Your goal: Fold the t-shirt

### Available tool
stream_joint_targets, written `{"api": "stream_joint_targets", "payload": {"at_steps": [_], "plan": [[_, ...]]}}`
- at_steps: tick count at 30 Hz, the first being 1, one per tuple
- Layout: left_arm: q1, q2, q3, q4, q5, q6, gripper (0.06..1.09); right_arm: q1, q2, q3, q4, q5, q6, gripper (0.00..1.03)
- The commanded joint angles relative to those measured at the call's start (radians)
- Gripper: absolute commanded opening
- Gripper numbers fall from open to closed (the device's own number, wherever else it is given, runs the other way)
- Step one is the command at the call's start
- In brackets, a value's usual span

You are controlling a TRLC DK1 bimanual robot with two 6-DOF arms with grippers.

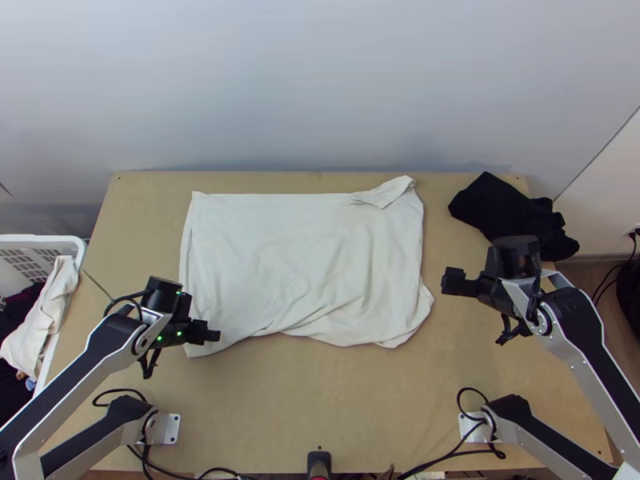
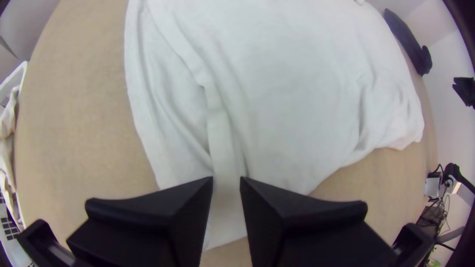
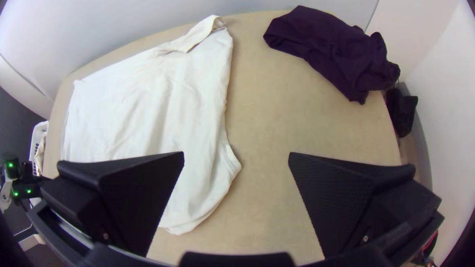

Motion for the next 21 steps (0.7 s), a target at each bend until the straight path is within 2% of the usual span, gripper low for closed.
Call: {"api": "stream_joint_targets", "payload": {"at_steps": [1, 3, 6, 19, 21], "plan": [[0.027, -0.058, 0.001, -0.051, -0.001, 0.019, 0.40, 0.005, 0.000, -0.008, 0.000, 0.002, -0.002, 0.98], [0.027, -0.058, -0.002, -0.063, -0.001, 0.019, 0.39, 0.005, 0.002, -0.008, 0.003, 0.002, -0.002, 0.98], [0.024, -0.056, -0.002, -0.065, 0.001, 0.019, 0.24, 0.005, 0.005, -0.005, 0.004, 0.002, -0.002, 0.98], [0.014, -0.022, -0.003, -0.058, 0.001, 0.022, 0.24, 0.001, 0.008, -0.008, 0.004, 0.002, -0.002, 0.98], [0.015, -0.016, -0.003, -0.058, 0.001, 0.027, 0.14, 0.001, 0.011, -0.007, 0.004, 0.002, -0.002, 0.98]]}}
